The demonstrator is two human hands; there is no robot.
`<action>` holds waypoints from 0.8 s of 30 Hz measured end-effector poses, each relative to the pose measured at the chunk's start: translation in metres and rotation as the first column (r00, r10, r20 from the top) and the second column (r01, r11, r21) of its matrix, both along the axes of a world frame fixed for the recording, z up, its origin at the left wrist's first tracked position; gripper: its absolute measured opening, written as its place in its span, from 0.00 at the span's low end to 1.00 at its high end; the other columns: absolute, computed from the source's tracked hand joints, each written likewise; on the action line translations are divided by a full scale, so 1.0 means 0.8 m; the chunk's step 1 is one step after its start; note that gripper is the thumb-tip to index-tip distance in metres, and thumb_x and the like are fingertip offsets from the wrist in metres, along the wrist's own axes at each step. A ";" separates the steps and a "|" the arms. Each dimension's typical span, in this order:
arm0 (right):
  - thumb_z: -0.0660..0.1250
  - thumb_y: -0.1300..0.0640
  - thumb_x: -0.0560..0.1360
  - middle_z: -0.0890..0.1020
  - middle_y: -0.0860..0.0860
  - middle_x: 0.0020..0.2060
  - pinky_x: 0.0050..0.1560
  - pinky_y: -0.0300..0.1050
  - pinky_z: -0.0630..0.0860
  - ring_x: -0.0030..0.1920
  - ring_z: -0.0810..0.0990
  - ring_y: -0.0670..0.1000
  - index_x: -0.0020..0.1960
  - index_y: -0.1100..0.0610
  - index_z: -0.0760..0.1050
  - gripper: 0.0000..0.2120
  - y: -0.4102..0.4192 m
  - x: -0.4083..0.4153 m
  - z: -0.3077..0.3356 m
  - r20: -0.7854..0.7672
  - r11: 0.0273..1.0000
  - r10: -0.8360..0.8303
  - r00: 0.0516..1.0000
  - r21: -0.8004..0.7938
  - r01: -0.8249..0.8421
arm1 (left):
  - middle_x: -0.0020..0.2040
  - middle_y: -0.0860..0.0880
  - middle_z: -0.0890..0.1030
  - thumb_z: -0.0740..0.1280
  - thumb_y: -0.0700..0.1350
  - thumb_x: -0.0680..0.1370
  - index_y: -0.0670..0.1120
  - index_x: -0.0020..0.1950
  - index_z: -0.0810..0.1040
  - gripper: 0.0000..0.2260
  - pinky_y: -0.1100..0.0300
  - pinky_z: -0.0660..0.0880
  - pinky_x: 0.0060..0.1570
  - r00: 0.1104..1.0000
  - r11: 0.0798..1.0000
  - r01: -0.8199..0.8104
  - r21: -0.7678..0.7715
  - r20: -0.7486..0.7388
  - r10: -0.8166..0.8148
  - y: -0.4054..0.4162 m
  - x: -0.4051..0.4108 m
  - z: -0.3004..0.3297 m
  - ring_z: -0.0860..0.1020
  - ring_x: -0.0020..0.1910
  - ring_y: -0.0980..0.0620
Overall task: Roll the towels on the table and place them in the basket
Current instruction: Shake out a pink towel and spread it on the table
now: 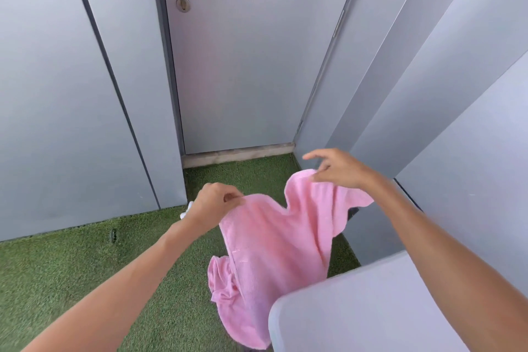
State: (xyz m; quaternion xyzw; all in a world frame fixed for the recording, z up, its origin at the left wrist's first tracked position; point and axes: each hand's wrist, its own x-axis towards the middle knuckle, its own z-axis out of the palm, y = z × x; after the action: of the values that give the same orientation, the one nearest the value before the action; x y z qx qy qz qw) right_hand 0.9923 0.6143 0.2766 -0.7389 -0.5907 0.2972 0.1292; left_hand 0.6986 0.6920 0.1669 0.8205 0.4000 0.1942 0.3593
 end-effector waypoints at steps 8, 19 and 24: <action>0.73 0.60 0.71 0.85 0.52 0.43 0.42 0.33 0.73 0.39 0.80 0.44 0.68 0.41 0.68 0.30 -0.018 -0.055 -0.003 -0.301 0.991 0.135 0.944 0.019 -0.136 | 0.31 0.53 0.80 0.73 0.45 0.74 0.52 0.53 0.84 0.09 0.69 0.66 0.32 0.966 0.989 0.135 -0.057 0.229 -0.118 -0.051 0.067 0.020 0.70 0.28 0.60; 0.72 0.53 0.74 0.84 0.44 0.41 0.48 0.39 0.73 0.40 0.79 0.35 0.42 0.47 0.81 0.02 -0.107 0.029 -0.077 -0.041 0.957 0.045 0.998 -0.286 -0.055 | 0.27 0.53 0.76 0.73 0.45 0.74 0.49 0.42 0.84 0.02 0.69 0.61 0.27 0.962 0.997 0.059 -0.042 0.270 -0.046 -0.057 0.071 0.007 0.66 0.25 0.57; 0.72 0.47 0.73 0.77 0.36 0.58 0.46 0.43 0.76 0.45 0.80 0.38 0.57 0.41 0.71 0.15 -0.153 0.008 -0.122 -0.269 0.958 -0.167 0.949 -0.270 0.092 | 0.32 0.53 0.81 0.72 0.45 0.75 0.50 0.41 0.84 0.03 0.70 0.64 0.29 0.944 0.981 0.187 -0.058 0.287 -0.163 -0.083 0.095 0.010 0.70 0.27 0.58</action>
State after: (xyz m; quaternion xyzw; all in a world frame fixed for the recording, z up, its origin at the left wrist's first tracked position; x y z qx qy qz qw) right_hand 0.9987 0.4923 0.1792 -0.7355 -0.4723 0.4659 0.1375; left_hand 0.7744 0.6258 0.1752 0.8010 0.2783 0.2587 0.4626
